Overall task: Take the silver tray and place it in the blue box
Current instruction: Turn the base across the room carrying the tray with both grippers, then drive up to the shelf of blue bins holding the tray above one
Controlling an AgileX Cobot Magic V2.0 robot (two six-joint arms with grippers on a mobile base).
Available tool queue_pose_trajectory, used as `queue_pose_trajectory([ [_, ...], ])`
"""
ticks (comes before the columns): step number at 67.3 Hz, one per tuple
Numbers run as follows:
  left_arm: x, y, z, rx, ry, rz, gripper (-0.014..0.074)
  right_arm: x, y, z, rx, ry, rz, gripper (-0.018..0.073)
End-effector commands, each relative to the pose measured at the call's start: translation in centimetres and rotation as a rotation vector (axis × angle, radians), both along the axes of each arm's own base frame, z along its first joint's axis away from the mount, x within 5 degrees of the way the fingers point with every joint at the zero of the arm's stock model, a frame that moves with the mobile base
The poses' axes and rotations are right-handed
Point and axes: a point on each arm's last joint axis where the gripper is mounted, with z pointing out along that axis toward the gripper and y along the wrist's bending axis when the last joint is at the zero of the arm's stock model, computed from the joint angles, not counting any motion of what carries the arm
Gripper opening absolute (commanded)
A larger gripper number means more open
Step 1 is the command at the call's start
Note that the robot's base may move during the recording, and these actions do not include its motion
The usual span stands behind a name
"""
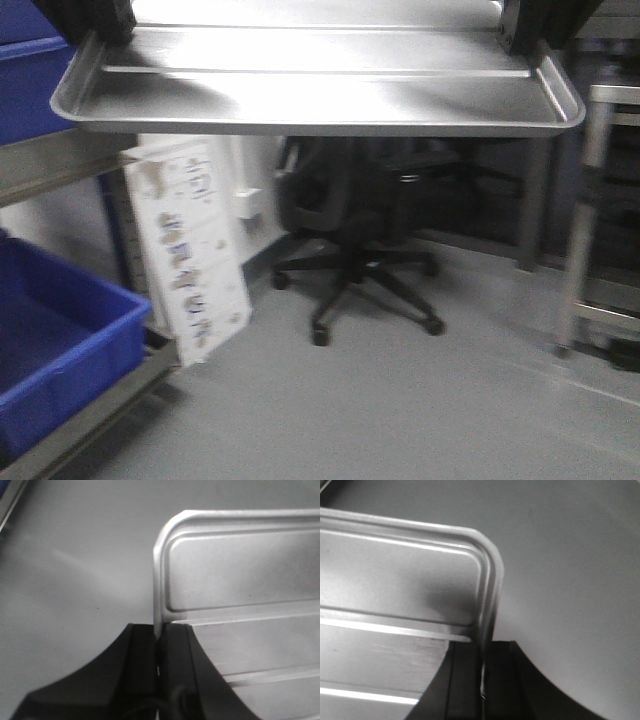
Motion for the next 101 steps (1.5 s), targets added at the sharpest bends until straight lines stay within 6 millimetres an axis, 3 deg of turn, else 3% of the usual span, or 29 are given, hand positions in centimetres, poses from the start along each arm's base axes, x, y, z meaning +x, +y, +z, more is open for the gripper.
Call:
queue_pose_trajectory([
  [1, -0.46, 0.84, 2.07, -0.004, -0.081, -0.007, -0.0105, -0.22, -0.93, 2.25, -0.013, -0.110, 0.011, 0.0059],
  [101, -0.47, 0.83, 2.07, -0.006, -0.080, -0.007, -0.0105, -0.22, -0.93, 2.25, -0.013, -0.110, 0.011, 0.0059],
])
